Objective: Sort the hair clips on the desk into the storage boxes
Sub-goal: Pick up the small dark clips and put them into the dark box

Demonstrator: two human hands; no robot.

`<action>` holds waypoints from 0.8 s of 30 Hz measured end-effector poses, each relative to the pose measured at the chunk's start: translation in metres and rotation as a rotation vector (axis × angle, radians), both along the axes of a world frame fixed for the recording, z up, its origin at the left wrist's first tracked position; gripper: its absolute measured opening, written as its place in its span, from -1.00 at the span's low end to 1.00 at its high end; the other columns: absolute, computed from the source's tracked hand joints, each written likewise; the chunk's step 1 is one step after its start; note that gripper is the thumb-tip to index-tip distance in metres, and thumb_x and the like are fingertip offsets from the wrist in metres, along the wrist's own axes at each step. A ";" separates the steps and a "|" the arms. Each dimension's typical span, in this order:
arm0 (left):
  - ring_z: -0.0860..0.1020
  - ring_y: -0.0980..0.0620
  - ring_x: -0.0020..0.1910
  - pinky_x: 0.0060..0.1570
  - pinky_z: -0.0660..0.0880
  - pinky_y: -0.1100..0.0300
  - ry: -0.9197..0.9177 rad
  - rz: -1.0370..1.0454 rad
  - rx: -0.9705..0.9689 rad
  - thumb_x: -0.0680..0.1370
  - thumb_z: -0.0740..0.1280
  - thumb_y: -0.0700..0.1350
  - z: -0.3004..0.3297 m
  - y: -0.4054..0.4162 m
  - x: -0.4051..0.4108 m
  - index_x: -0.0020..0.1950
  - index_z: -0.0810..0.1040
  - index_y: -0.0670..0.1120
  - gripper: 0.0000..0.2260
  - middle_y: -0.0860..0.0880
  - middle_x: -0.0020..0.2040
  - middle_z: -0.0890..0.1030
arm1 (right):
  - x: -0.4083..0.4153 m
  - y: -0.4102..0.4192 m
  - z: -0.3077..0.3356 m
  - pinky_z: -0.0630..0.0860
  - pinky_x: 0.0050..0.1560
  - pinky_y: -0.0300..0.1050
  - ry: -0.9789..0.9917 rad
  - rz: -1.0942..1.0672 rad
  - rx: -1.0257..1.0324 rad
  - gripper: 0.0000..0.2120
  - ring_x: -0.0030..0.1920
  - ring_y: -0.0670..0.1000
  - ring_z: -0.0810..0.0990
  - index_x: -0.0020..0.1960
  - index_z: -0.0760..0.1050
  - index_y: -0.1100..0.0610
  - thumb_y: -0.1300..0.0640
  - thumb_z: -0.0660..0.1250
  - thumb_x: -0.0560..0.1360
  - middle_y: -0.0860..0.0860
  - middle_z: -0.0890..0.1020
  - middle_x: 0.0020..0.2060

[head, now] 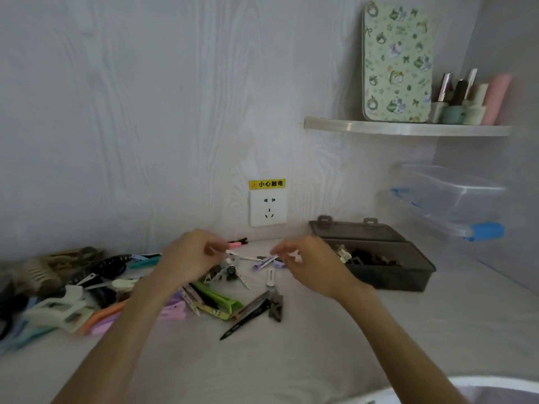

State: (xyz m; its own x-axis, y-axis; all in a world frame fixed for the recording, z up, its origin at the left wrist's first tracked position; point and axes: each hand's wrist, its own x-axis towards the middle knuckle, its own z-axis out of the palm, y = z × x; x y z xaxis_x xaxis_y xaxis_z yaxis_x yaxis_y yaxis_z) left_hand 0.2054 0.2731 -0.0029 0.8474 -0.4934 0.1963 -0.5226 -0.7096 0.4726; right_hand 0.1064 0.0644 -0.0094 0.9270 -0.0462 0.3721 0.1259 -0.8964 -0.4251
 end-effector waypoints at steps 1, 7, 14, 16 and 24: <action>0.60 0.11 -0.04 0.01 0.53 0.13 -0.037 0.026 0.009 0.48 0.38 0.01 -0.009 0.008 -0.003 0.06 0.64 0.11 -0.83 0.11 -0.02 0.65 | 0.008 0.013 0.000 0.50 0.11 -0.09 -0.062 -0.024 -0.028 -0.76 0.05 -0.07 0.54 0.07 0.60 -0.01 0.20 0.23 0.52 -0.04 0.65 0.02; 0.56 0.08 0.05 0.11 0.47 0.16 0.037 0.020 -0.129 0.54 0.32 -0.12 -0.023 0.038 -0.001 0.15 0.62 0.02 -0.79 0.09 0.05 0.61 | 0.045 0.061 -0.015 0.50 0.05 -0.12 0.142 0.147 0.001 -0.78 0.00 -0.06 0.53 0.09 0.54 0.02 0.13 0.35 0.45 -0.06 0.60 0.04; 0.58 0.07 0.06 0.15 0.49 0.09 0.127 0.023 0.050 0.45 0.42 -0.13 -0.029 0.048 0.011 0.22 0.56 0.09 -0.65 0.05 0.11 0.64 | 0.053 0.054 -0.035 0.53 -0.05 -0.13 0.069 0.089 0.099 -0.87 -0.13 -0.08 0.55 -0.03 0.56 0.01 0.16 0.38 0.43 -0.08 0.63 -0.12; 0.56 0.06 0.10 0.16 0.48 0.09 0.099 0.028 0.047 0.43 0.44 -0.09 -0.029 0.048 0.011 0.26 0.53 0.11 -0.59 0.05 0.16 0.62 | 0.051 0.045 -0.033 0.50 -0.06 -0.17 0.053 0.029 0.137 -0.83 -0.15 -0.10 0.54 0.04 0.55 0.01 0.17 0.34 0.46 -0.09 0.60 -0.13; 0.55 0.09 0.04 0.06 0.50 0.09 -0.029 -0.061 0.058 0.47 0.39 0.03 -0.029 0.040 0.006 0.12 0.58 0.10 -0.77 0.12 0.07 0.61 | 0.058 0.085 -0.032 0.43 -0.03 -0.20 -0.086 0.137 0.072 -0.74 -0.05 -0.03 0.52 0.20 0.49 0.05 0.19 0.14 0.58 -0.01 0.50 0.02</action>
